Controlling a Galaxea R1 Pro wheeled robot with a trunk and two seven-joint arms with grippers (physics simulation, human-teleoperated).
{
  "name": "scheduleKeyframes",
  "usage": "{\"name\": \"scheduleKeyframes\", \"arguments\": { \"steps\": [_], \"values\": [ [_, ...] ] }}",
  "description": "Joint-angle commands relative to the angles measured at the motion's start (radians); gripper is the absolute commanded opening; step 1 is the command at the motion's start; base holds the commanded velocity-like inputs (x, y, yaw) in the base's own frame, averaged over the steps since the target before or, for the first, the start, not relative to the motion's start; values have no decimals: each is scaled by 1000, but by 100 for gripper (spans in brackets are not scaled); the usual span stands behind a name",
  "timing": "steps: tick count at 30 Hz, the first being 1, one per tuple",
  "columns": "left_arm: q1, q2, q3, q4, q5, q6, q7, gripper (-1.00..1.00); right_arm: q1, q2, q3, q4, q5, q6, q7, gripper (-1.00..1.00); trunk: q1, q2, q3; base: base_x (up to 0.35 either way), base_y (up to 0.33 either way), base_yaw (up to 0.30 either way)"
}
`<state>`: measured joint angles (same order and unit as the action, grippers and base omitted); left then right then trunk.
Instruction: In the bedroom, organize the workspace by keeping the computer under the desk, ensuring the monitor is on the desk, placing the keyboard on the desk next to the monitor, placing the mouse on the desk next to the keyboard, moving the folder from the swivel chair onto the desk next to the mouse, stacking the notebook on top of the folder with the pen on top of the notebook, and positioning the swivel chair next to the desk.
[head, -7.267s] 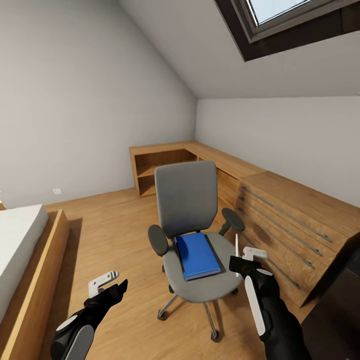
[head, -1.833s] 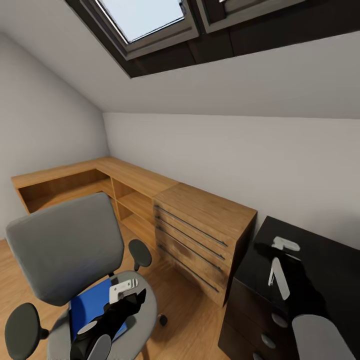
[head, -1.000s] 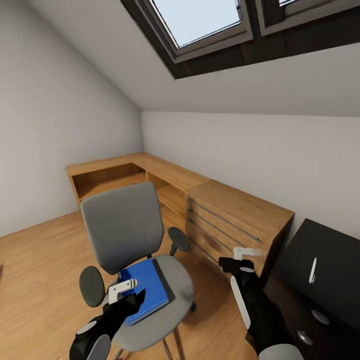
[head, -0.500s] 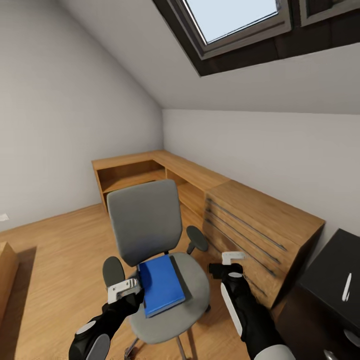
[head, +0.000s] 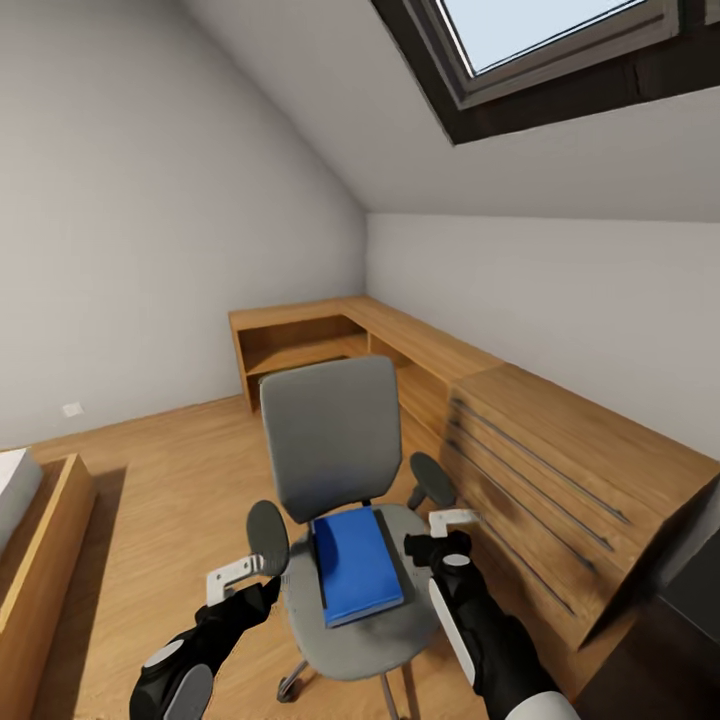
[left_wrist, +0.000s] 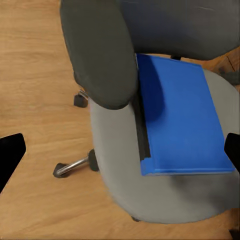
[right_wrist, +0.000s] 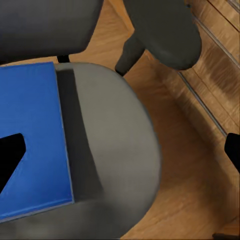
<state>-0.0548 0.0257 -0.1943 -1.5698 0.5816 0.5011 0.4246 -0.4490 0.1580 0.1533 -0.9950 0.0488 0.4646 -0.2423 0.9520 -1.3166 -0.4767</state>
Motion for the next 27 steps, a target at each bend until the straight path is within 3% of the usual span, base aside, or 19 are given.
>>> {"name": "scheduleKeyframes", "arguments": {
  "steps": [1,17,27],
  "values": [
    [-1,1,-1,-1,10,1,11,100,0,0,3,2,5,4,-3,100,0,-1,-2,163,154,245],
    [-1,1,24,-1,10,-1,12,100,0,-1,6,16,5,-11,-3,100,0,-1,-17,217,201,231],
    [-1,0,71,-8,9,-1,11,100,0,-6,-2,17,5,-33,0,100,0,-1,-19,33,28,43]
  ]
}}
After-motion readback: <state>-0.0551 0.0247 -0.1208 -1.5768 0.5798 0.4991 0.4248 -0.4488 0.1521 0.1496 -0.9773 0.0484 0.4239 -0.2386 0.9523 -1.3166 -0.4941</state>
